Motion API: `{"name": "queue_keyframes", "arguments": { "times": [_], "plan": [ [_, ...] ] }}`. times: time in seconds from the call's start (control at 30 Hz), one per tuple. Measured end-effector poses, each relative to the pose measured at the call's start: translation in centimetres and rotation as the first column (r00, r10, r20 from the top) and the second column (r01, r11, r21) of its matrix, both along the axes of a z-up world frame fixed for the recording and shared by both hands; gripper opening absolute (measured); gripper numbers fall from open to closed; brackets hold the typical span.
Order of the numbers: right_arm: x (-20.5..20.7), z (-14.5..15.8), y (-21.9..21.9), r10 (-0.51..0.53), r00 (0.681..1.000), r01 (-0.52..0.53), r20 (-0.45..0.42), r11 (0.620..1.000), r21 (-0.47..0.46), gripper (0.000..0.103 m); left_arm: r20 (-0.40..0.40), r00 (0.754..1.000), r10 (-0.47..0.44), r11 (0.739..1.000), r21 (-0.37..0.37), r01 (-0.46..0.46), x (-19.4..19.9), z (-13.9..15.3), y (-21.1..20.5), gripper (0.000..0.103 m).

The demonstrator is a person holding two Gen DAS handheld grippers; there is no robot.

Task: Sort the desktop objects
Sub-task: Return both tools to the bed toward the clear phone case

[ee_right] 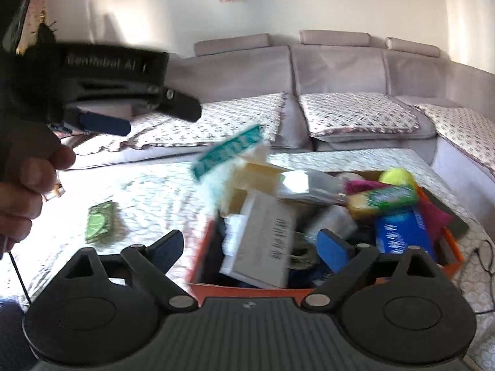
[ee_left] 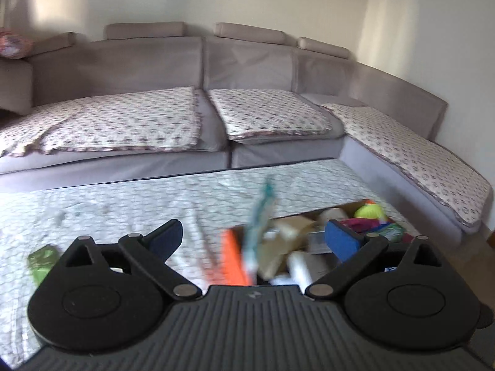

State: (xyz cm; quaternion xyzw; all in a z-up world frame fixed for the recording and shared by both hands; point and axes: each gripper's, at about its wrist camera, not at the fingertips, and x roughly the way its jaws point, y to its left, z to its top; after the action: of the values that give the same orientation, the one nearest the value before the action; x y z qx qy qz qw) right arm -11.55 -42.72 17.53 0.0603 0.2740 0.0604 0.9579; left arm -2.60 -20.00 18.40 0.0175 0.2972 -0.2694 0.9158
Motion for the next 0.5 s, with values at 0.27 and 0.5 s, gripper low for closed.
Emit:
{"name": "queue_keyframes", "arguments": {
  "times": [0.27, 0.5],
  "plan": [
    [2.2, 0.2, 7.5, 0.134, 0.991, -0.134, 0.006, 0.991, 0.014, 0.094, 0.009, 0.98, 0.2, 0.98, 0.023, -0.2, 1.5, -1.1, 7.7, 0.1],
    [5.2, -1.3, 13.8, 0.21, 0.978, -0.21, -0.008, 0.977, 0.04, 0.094, 0.052, 0.936, 0.347, 0.935, 0.062, -0.35, 3.6, -2.9, 13.3, 0.1]
  ]
}}
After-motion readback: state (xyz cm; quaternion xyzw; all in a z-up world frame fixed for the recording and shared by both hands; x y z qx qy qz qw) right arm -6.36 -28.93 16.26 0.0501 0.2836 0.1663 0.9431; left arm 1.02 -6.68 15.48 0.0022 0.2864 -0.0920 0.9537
